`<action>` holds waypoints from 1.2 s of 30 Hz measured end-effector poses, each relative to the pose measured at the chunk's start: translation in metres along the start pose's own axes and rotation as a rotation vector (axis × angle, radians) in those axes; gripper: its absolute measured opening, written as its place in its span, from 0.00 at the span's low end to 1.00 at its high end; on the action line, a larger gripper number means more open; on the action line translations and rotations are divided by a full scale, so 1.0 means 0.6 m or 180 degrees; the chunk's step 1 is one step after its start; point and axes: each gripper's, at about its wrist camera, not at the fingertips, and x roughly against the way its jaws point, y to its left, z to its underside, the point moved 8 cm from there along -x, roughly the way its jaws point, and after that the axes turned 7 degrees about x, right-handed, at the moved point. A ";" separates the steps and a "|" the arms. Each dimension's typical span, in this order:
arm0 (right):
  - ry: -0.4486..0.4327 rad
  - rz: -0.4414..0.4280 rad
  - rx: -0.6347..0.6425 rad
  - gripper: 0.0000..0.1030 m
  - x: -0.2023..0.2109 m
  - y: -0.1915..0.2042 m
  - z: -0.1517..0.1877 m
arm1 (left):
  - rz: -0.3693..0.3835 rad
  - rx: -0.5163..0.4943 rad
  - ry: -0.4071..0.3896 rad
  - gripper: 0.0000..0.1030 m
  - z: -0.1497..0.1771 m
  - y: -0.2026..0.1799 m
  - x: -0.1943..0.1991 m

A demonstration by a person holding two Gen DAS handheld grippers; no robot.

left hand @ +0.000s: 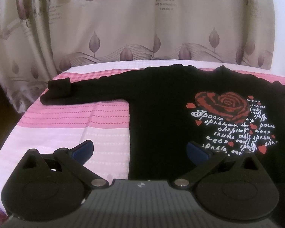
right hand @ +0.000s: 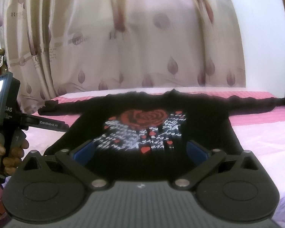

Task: Fold small clothes

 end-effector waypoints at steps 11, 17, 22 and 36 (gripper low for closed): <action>0.0061 -0.0011 -0.0003 1.00 -0.009 0.001 0.008 | -0.0037 -0.0021 0.0008 1.00 -0.004 0.006 -0.016; 0.0114 -0.0023 -0.0008 1.00 -0.017 0.002 0.011 | -0.0033 -0.0029 0.0031 1.00 -0.002 0.007 -0.025; 0.0157 -0.0028 -0.0003 1.00 -0.026 0.002 0.014 | -0.0050 -0.0037 0.0051 1.00 -0.001 0.010 -0.038; 0.0360 -0.0038 -0.0003 1.00 -0.061 0.002 0.036 | -0.0502 -0.0127 -0.0214 0.96 -0.072 0.133 -0.115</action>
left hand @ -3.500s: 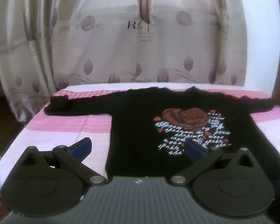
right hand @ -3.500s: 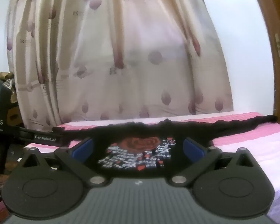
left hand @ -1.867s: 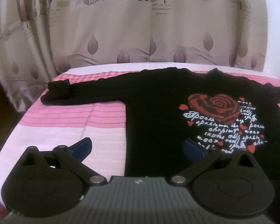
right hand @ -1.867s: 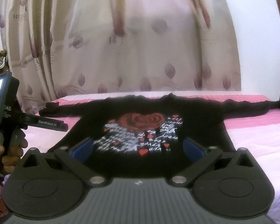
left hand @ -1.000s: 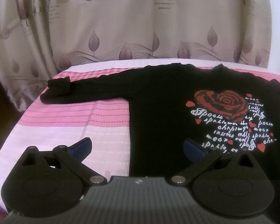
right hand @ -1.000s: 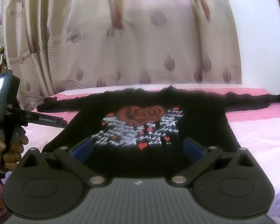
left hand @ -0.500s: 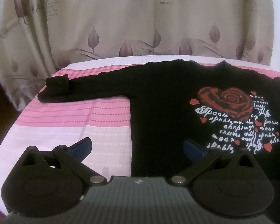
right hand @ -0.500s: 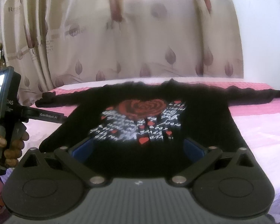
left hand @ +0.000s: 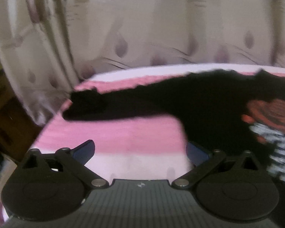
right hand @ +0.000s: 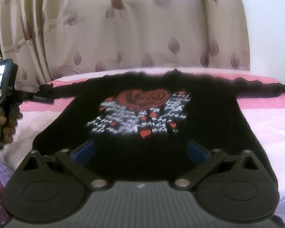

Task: Fold small clothes
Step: 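Grasp a sleeve cuff with the left gripper, fold it across the body, release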

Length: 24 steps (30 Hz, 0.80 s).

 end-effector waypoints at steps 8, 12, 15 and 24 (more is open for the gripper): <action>0.0134 0.0004 0.0002 1.00 -0.026 0.001 0.010 | -0.0571 0.0119 -0.0080 0.81 -0.091 0.168 -0.159; 0.0230 0.0002 -0.0033 1.00 -0.043 -0.003 0.019 | -0.0599 0.0043 -0.0009 0.71 -0.118 0.207 -0.216; 0.0313 -0.0005 -0.0080 1.00 -0.057 -0.005 0.026 | -0.0412 -0.0158 -0.0055 0.75 -0.125 0.190 -0.238; 0.0388 0.0020 -0.0050 1.00 -0.070 -0.006 0.025 | -0.0780 -0.0168 0.0220 0.20 -0.104 0.206 -0.305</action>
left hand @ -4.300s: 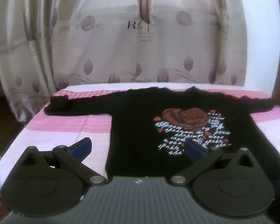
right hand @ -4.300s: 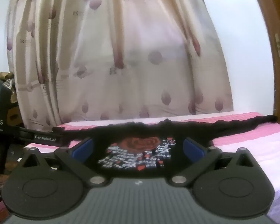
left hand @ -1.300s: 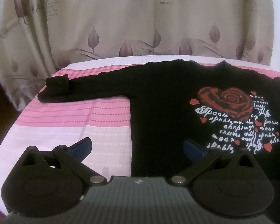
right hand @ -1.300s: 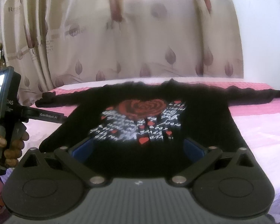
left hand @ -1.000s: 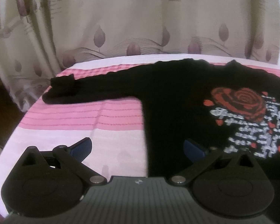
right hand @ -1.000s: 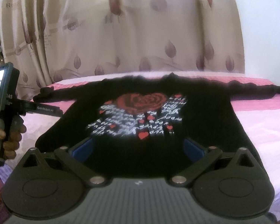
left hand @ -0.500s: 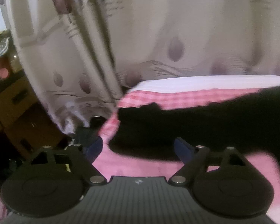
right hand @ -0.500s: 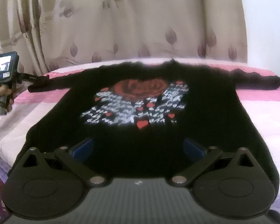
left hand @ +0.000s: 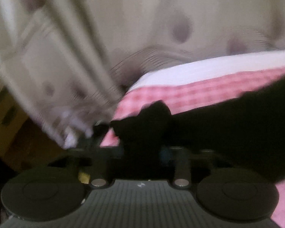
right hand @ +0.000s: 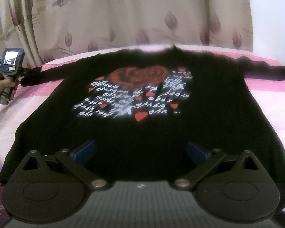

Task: Fold small clothes
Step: 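Grasp a sleeve cuff with the left gripper, fold it across the body, release, then grasp the other sleeve cuff with the right gripper and lift it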

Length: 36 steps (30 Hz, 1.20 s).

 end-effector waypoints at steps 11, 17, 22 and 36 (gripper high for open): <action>-0.0044 -0.0078 -0.0018 1.00 0.009 0.009 0.000 | -0.0647 0.1181 0.0340 0.17 0.064 0.233 0.016; -0.0139 -0.0083 0.0010 1.00 0.028 0.011 -0.008 | -0.0982 0.1506 0.0306 0.55 0.093 0.310 0.053; -0.0385 -0.0017 -0.0131 1.00 0.059 -0.030 -0.027 | -0.0554 0.1236 -0.0048 0.76 0.061 0.228 0.141; -0.0825 0.0740 -0.1231 0.99 0.095 -0.494 -0.094 | 0.1008 0.0592 -0.0143 0.95 0.103 -0.163 0.262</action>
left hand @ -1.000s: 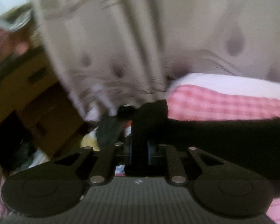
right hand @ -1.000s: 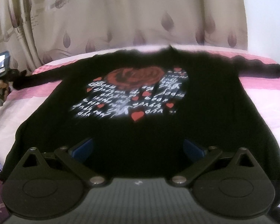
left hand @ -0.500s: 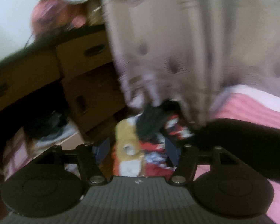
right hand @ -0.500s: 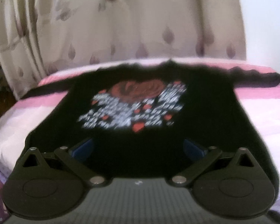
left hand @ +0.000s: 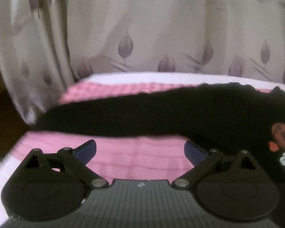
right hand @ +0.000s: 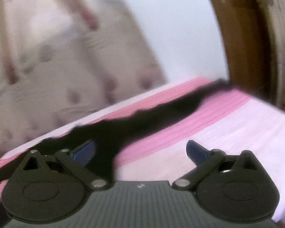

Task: Fold small clothes
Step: 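Grasp the other sleeve cuff with the right gripper and lift it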

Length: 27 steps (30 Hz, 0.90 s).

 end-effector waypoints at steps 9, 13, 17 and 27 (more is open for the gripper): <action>-0.0083 0.0076 -0.1198 0.82 -0.199 -0.250 -0.093 | -0.0089 0.0573 0.0215 0.96 0.006 0.050 -0.022; -0.0051 0.0060 -0.1837 0.62 -0.279 -0.323 -0.095 | -0.0201 0.0358 0.0141 0.97 0.002 0.036 -0.015; -0.0009 0.0067 -0.2109 0.62 -0.342 -0.358 -0.102 | -0.0306 0.0082 0.0172 0.98 0.004 0.015 -0.019; -0.0176 0.0522 -0.1366 0.05 -0.357 -0.375 -0.152 | -0.0384 0.0019 0.0239 1.00 0.009 0.018 -0.027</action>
